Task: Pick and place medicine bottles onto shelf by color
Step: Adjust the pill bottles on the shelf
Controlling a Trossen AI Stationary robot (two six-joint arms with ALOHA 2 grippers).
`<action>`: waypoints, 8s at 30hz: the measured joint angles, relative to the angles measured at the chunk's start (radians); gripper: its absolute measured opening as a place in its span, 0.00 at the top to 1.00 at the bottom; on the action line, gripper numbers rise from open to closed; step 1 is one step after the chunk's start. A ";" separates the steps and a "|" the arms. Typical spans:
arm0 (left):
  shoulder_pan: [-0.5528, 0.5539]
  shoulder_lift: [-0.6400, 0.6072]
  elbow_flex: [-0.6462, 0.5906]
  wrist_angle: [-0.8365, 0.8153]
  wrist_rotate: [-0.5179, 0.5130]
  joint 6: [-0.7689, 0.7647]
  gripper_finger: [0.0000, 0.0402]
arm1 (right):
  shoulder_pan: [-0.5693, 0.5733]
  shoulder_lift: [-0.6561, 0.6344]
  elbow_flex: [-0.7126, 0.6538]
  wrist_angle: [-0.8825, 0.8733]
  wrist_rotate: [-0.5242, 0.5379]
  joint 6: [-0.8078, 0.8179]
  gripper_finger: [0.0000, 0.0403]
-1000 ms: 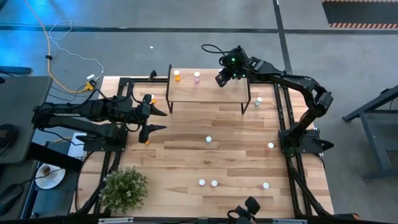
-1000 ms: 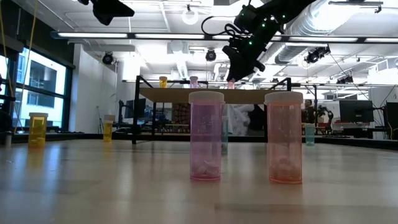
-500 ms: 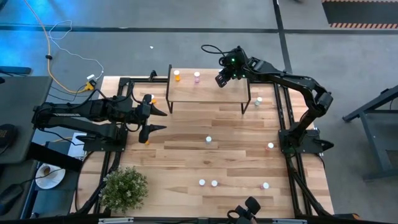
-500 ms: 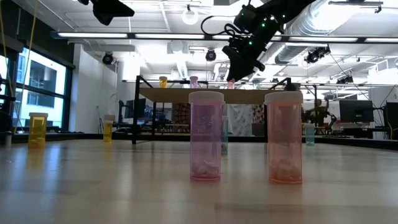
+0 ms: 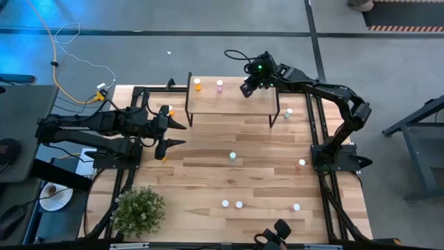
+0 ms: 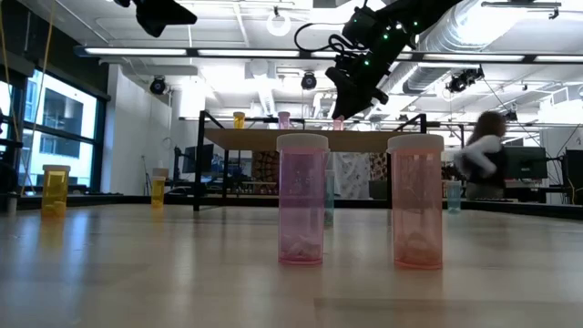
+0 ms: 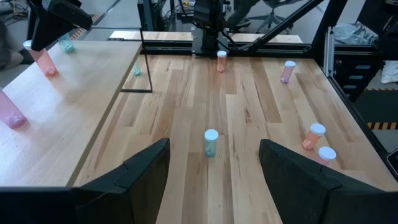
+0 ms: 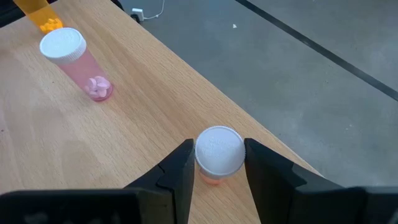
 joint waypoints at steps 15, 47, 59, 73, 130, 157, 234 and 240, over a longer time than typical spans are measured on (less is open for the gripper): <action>0.000 0.000 0.000 0.000 0.000 0.000 0.41 | 0.000 0.000 0.000 0.000 0.000 0.009 0.69; 0.000 0.000 0.000 0.003 0.000 0.000 0.41 | -0.002 0.001 0.000 -0.001 -0.010 0.045 0.55; 0.000 0.000 0.000 0.003 0.000 0.000 0.41 | 0.000 0.001 0.000 0.000 0.050 0.034 0.55; 0.000 0.000 0.000 0.003 0.000 0.000 0.41 | 0.000 -0.002 0.000 0.059 0.054 0.028 0.50; 0.000 0.000 0.000 0.003 -0.048 0.029 0.41 | 0.082 0.037 0.130 0.216 -0.237 -0.278 0.50; 0.000 0.000 0.000 0.003 -0.049 0.026 0.41 | 0.105 0.197 0.129 0.305 -0.157 -0.295 0.50; 0.000 0.000 0.000 0.003 -0.049 0.026 0.41 | 0.091 0.241 0.129 0.321 -0.059 -0.261 0.70; 0.000 0.000 0.000 0.003 -0.049 0.026 0.41 | 0.091 0.241 0.129 0.321 -0.059 -0.261 0.70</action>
